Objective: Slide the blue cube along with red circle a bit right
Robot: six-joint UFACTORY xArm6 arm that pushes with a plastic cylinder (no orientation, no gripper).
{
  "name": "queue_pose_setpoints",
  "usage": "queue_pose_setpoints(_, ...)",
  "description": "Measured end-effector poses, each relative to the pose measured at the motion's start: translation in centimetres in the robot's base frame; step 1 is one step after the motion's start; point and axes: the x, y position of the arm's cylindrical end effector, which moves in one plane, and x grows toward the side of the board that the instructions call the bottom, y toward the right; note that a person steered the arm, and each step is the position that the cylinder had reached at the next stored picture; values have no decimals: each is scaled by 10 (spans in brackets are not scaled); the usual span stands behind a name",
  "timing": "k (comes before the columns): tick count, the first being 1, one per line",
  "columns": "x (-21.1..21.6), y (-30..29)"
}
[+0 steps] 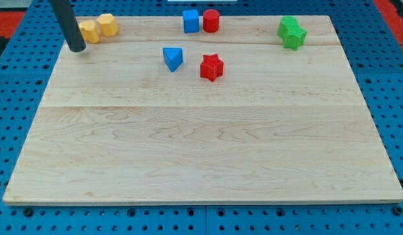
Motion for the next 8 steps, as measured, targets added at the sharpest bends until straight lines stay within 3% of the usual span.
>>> queue_pose_setpoints(3,-39,4)
queue_pose_setpoints(5,27,-22)
queue_pose_setpoints(8,27,19)
